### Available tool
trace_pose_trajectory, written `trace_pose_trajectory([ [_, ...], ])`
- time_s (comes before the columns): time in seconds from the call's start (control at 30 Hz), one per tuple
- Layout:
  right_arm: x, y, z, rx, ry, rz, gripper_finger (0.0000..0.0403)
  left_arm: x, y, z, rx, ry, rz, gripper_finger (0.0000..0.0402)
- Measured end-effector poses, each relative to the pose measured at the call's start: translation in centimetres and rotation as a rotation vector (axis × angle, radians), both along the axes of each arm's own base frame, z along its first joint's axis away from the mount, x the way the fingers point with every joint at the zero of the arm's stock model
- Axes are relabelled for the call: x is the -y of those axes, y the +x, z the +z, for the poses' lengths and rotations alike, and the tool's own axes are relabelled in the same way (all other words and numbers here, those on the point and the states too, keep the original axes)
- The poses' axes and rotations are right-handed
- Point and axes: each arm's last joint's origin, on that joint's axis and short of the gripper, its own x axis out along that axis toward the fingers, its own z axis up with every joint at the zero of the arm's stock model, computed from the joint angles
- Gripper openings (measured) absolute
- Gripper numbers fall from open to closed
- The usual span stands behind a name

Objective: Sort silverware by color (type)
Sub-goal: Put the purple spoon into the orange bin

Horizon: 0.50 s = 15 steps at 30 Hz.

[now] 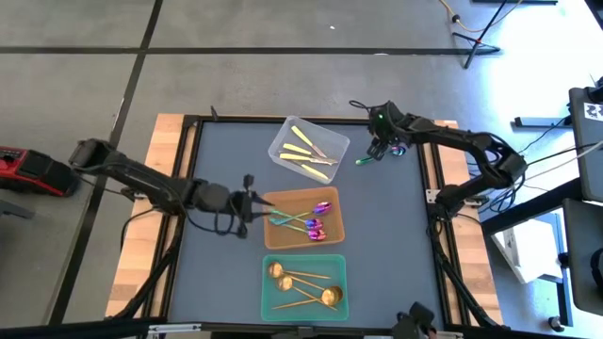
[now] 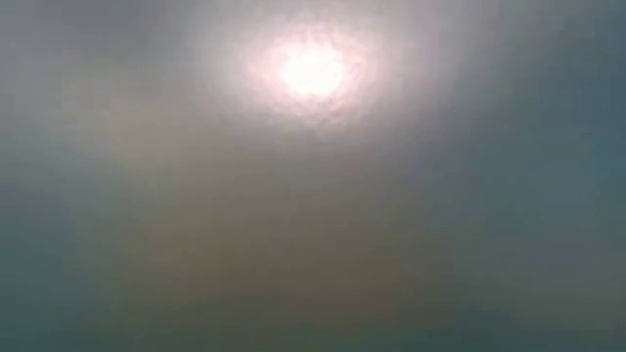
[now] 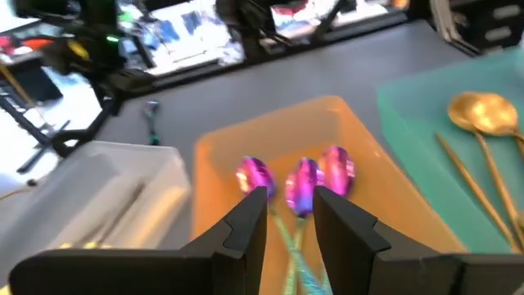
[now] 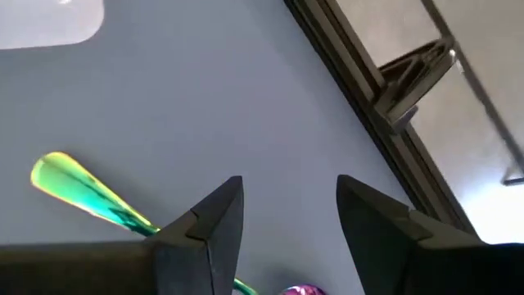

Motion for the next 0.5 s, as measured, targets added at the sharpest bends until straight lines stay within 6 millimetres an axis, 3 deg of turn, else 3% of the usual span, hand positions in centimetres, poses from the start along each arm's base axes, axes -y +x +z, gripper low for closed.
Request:
trace_pose_trajectory([
  [0.23, 0.3, -1.4, -1.7, -0.059, 0.191, 0.015, 0.0184, -2.2, -1.0, 0.1, 0.036, -0.036, 0.03, 0.0095],
  [0.5, 0.2, -1.0, -1.6, -0.025, 0.291, 0.052, 0.0184, -2.9, -1.0, -0.1, 0.015, -0.071, -0.024, 0.0095],
])
